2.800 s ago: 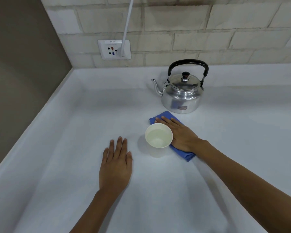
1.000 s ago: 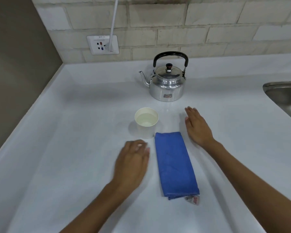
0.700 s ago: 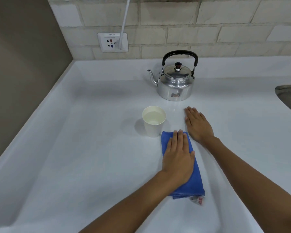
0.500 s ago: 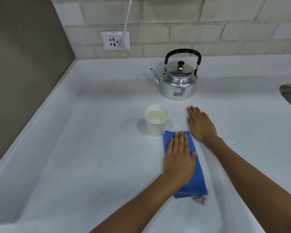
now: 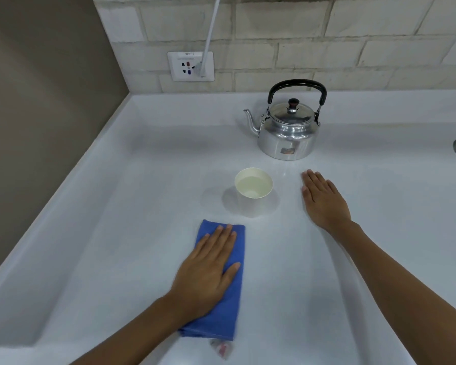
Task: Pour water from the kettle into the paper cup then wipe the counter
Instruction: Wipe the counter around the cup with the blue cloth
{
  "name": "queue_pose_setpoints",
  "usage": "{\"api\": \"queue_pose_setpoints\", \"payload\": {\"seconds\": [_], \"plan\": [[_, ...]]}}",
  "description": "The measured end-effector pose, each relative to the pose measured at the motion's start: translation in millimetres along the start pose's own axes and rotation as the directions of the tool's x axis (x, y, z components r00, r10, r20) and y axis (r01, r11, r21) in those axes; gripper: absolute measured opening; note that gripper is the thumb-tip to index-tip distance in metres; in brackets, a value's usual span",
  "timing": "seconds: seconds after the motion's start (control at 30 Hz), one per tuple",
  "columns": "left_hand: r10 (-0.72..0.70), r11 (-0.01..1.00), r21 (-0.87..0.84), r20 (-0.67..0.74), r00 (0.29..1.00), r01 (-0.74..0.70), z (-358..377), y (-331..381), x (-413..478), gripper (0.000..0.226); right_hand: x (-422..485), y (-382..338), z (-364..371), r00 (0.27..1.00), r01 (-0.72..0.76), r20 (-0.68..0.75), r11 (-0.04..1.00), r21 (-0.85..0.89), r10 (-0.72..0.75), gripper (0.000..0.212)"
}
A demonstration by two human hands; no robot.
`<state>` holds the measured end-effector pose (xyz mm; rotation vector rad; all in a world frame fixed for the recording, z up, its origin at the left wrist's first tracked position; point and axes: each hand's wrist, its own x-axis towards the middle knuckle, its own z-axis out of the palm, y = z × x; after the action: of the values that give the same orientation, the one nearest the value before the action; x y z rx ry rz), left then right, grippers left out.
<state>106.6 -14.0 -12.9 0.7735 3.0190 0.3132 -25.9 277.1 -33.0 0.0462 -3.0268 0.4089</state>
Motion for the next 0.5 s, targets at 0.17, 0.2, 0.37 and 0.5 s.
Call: {"api": "queue_pose_setpoints", "payload": {"seconds": [0.17, 0.2, 0.37, 0.5], "plan": [[-0.272, 0.959, 0.063, -0.081, 0.959, 0.277, -1.7, -41.4, 2.5, 0.063, 0.9, -1.8, 1.5, 1.000, -0.013, 0.004, 1.000, -0.014, 0.013, 0.049], [-0.334, 0.939, 0.054, -0.096, 0.938, 0.340, 0.9, -41.8, 12.9, 0.060, 1.3, -2.1, 1.7, 1.000, -0.017, 0.010, 1.000, -0.014, 0.017, 0.050], [-0.471, 0.880, 0.021, -0.088, 0.878, 0.475, 12.1, -0.3, 51.9, 0.057, 1.2, -1.0, 2.5, 1.000, -0.013, 0.013, 1.000, -0.014, 0.013, 0.050], [-0.261, 0.962, 0.061, -0.103, 0.960, 0.268, 3.3, 2.2, 17.0, 0.061, 1.2, 1.5, 2.7, 1.000, -0.007, 0.016, 1.000, -0.003, 0.007, 0.050]]}}
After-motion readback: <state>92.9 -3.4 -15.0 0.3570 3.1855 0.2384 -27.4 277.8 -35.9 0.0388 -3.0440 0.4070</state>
